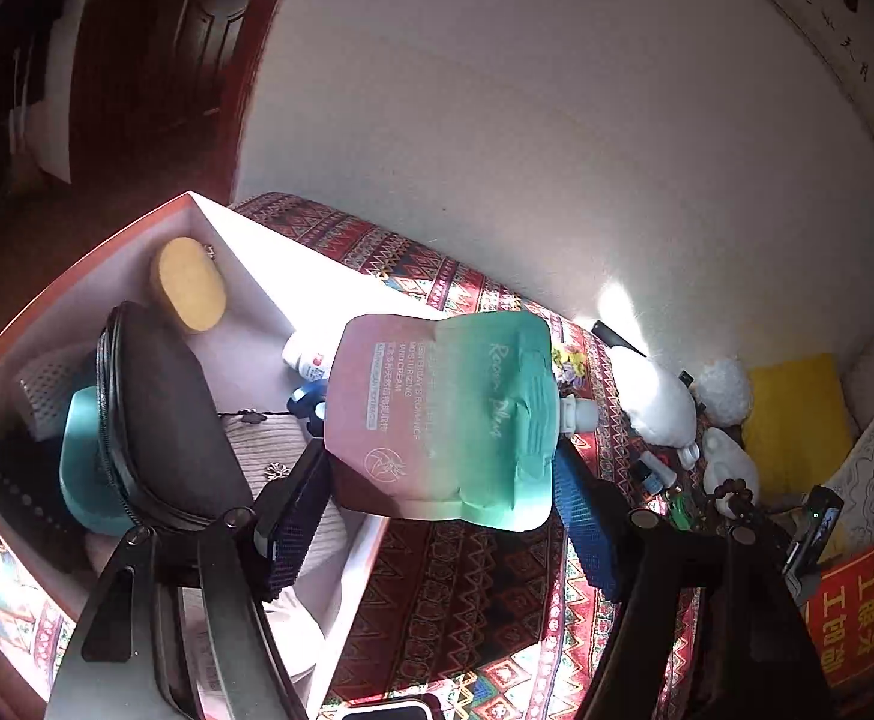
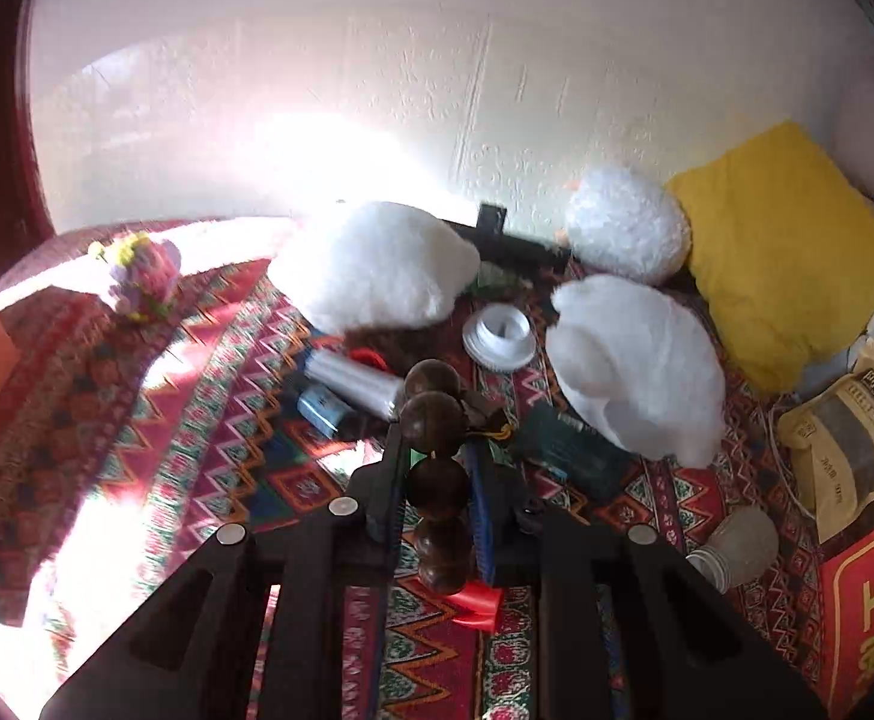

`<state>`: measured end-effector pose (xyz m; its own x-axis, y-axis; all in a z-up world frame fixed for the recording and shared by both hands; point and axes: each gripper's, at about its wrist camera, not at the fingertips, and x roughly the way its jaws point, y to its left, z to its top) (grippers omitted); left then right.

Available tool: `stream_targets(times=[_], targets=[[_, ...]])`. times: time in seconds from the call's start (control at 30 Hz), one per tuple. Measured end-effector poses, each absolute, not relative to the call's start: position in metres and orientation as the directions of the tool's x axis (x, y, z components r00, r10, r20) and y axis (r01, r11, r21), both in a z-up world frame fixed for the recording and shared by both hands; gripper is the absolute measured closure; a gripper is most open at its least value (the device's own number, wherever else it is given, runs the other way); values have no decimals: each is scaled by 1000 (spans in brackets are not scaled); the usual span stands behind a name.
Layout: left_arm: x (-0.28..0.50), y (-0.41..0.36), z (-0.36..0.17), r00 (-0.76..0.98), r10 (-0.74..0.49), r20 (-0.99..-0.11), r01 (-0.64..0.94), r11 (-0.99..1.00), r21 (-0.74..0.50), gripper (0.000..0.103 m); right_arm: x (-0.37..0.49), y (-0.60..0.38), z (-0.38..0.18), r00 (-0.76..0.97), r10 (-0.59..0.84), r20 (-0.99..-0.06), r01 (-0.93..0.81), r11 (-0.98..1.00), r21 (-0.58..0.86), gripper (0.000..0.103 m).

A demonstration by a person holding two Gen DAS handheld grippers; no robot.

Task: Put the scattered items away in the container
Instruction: 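Carry pouch and bracelet over the pink box and open both tools, then grasp the flower pipe-cleaner bouquet with the left tool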

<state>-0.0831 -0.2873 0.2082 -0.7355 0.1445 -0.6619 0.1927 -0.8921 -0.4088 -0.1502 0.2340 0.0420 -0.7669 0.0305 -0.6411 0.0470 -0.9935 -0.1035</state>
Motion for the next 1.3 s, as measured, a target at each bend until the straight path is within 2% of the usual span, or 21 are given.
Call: stream_targets(times=[0.23, 0.43, 0.53, 0.6, 0.67, 0.7, 0.83, 1.03, 1.13, 1.3], targets=[[-56, -337, 205, -742, 56, -668, 259, -895, -363, 32, -80, 126, 126, -799, -305, -519, 340, -940, 28, 86], [-43, -369, 199, -739, 2, -674, 300, -895, -331, 31, -48, -13, 165, -646, -608, -461, 637, -763, 114, 86], [-42, -379, 196, -731, 10, -682, 302, -892, -337, 31, -53, -73, 175, -577, -682, -449, 692, -701, 175, 86], [-38, -385, 198, -729, -12, -684, 325, -886, -330, 29, -60, -108, 176, -568, -671, -477, 690, -704, 169, 76], [-29, -393, 205, -743, -22, -669, 336, -877, -344, 24, -55, -127, 178, -614, -633, -473, 663, -738, 127, 21], [-24, -396, 209, -755, -24, -655, 337, -871, -357, 19, -49, -127, 181, -640, -628, -443, 651, -749, 122, 16], [-9, -409, 225, -782, -50, -621, 351, -859, -373, 18, -34, -100, 188, -658, -637, -402, 634, -756, 161, 16], [-9, -386, 237, -809, -2, -588, 291, -871, -397, 18, -23, 10, 184, -758, -539, -367, 475, -842, 255, 16], [-24, -343, 237, -801, 44, -597, 221, -905, -362, 17, -15, 98, 154, -818, -439, -372, 314, -883, 349, 16], [-66, -233, 215, -751, 127, -648, 75, -958, -275, 17, -5, 224, 70, -831, -290, -475, 33, -878, 478, 16]])
